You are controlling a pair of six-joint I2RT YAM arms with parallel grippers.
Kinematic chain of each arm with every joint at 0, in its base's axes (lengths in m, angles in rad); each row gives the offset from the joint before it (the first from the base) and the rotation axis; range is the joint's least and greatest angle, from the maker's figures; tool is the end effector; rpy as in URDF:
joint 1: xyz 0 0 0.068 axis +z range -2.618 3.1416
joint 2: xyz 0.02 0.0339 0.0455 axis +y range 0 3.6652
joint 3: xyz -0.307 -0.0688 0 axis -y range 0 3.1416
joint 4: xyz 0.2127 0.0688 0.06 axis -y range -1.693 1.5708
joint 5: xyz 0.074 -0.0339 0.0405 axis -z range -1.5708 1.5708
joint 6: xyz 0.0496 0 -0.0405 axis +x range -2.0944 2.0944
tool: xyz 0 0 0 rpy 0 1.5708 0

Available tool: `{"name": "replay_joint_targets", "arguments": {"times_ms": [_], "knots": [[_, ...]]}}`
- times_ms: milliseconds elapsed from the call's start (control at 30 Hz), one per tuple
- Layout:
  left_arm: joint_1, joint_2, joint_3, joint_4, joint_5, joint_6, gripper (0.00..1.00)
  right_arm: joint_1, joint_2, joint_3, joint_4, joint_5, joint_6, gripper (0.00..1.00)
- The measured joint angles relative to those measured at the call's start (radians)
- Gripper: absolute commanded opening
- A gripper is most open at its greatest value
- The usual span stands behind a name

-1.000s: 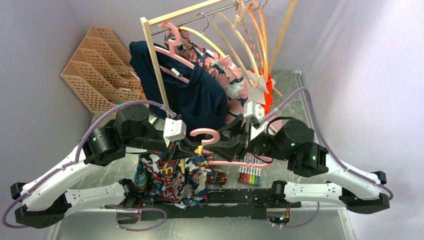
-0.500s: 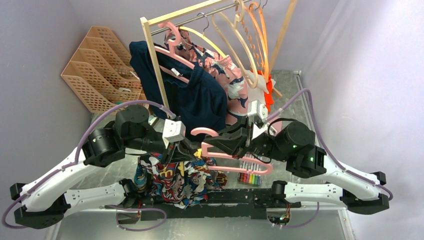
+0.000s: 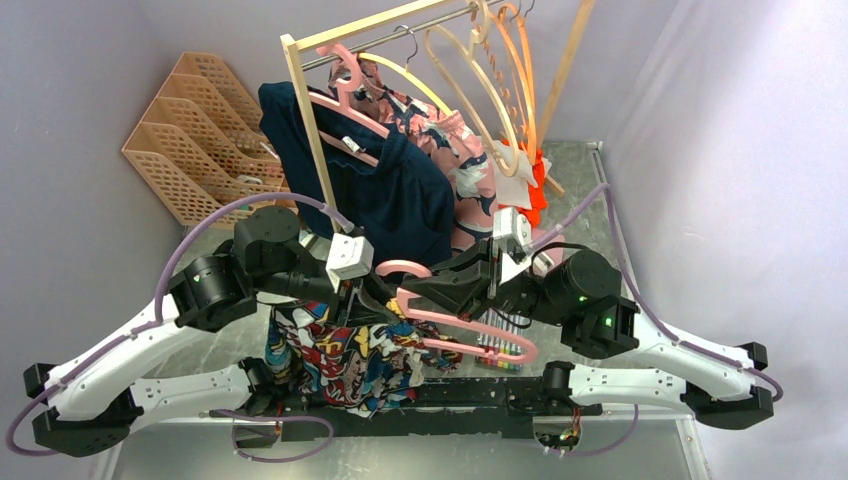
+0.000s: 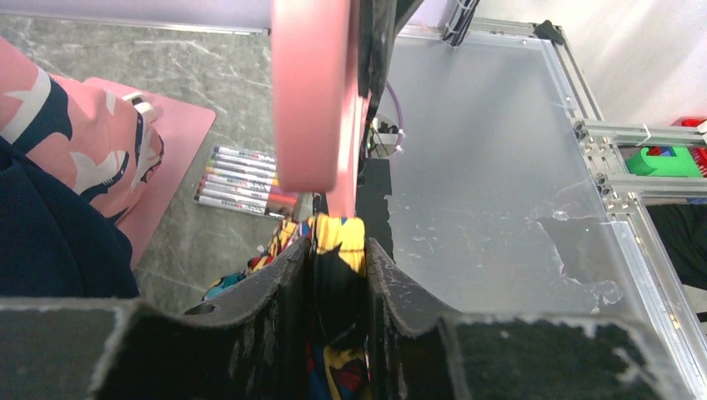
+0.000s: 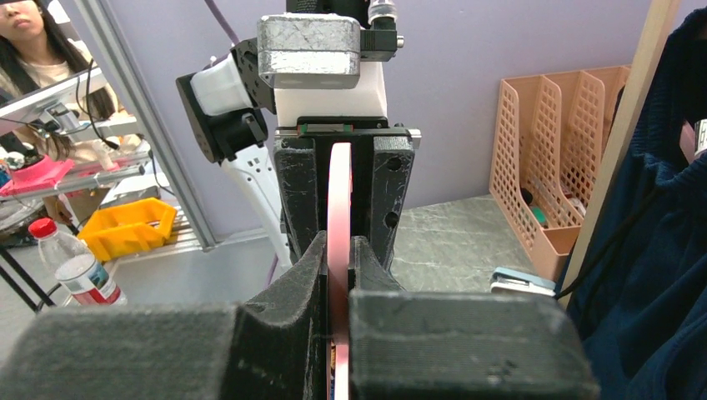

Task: Place the shorts on the hanger
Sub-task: Hang the shorts on the hanger.

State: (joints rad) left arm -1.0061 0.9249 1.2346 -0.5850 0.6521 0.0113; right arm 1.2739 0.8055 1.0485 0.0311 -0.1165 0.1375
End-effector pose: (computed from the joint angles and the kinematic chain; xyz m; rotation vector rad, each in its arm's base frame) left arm 0.0434 -0.1248 0.4498 1.3703 1.4441 -1.2694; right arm 0.0290 0.1145 0.4777 -0.8487 1.1280 1.2674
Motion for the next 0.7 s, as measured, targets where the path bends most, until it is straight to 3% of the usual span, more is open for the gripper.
{"name": "replay_joint_targets", "arguments": {"times_ms": [133, 233, 500, 600, 667, 700], "knots": [[0.0, 0.01, -0.006, 0.029, 0.016, -0.004, 0.3, 0.001, 0.0, -0.008, 0.013, -0.003, 0.001, 0.0], [0.0, 0.024, -0.008, 0.039, 0.039, -0.006, 0.08, 0.001, -0.001, -0.012, 0.018, -0.003, 0.0, 0.0], [0.0, 0.023, -0.037, 0.059, 0.055, -0.008, 0.07, 0.001, -0.007, -0.025, 0.011, -0.003, 0.0, 0.02], [-0.002, 0.002, -0.052, 0.064, 0.004, -0.008, 0.07, 0.001, -0.003, -0.023, 0.002, -0.002, 0.001, 0.44], [-0.004, -0.019, -0.065, 0.065, -0.051, -0.008, 0.07, 0.002, 0.003, -0.018, -0.005, -0.003, 0.01, 0.59], [-0.004, -0.033, -0.074, 0.066, -0.087, -0.008, 0.07, 0.002, 0.004, -0.014, -0.014, -0.003, 0.015, 0.78]]}}
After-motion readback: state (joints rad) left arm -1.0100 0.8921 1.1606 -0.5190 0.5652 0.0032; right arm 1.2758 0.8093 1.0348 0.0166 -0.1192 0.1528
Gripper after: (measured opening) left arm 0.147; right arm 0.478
